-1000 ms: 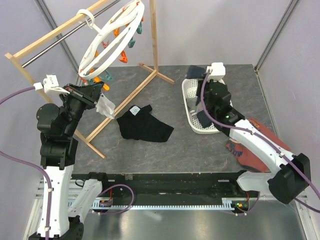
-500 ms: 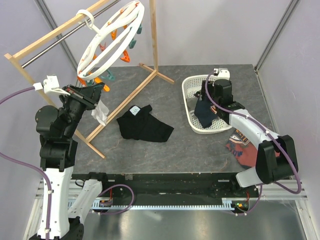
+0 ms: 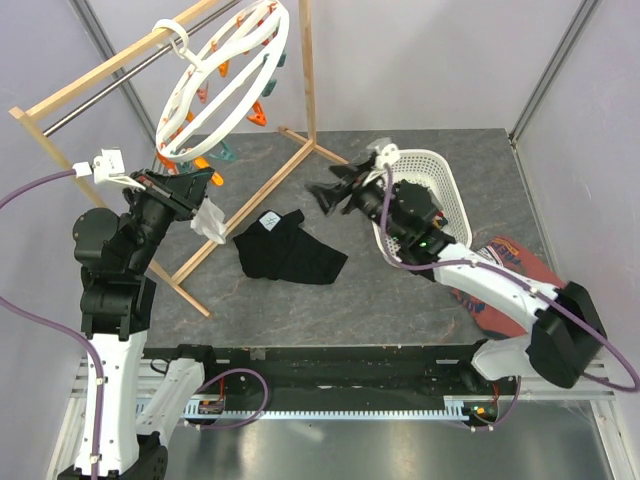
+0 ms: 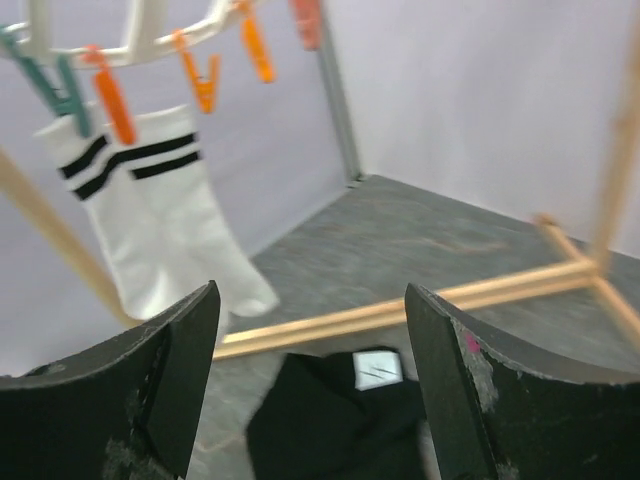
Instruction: Remove the socks clipped to the hanger
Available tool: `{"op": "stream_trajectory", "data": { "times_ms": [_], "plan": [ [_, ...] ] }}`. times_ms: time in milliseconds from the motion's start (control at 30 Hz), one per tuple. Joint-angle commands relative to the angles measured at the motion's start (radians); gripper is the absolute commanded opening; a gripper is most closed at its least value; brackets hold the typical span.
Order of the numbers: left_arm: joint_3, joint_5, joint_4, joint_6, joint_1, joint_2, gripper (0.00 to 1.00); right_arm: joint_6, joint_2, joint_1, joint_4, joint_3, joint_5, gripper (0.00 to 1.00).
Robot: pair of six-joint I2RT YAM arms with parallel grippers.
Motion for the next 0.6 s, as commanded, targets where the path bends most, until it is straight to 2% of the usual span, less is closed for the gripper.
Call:
{"op": "stream_trajectory", "data": {
  "times_ms": [0,267,567],
  "plan": [
    [0.029,0.049,-0.006,0.031,-0.002,0.003,0.07,-0.030,0.137,0.121,0.194,0.107,-0.063,0.82],
    [0.029,0.041,-0.008,0.034,-0.002,0.008,0.08,-0.086,0.394,0.307,0.228,0.342,-0.033,0.82],
    [0.022,0.043,-0.013,0.045,-0.002,0.003,0.09,-0.120,0.619,0.408,0.142,0.586,0.012,0.77]
  ]
}}
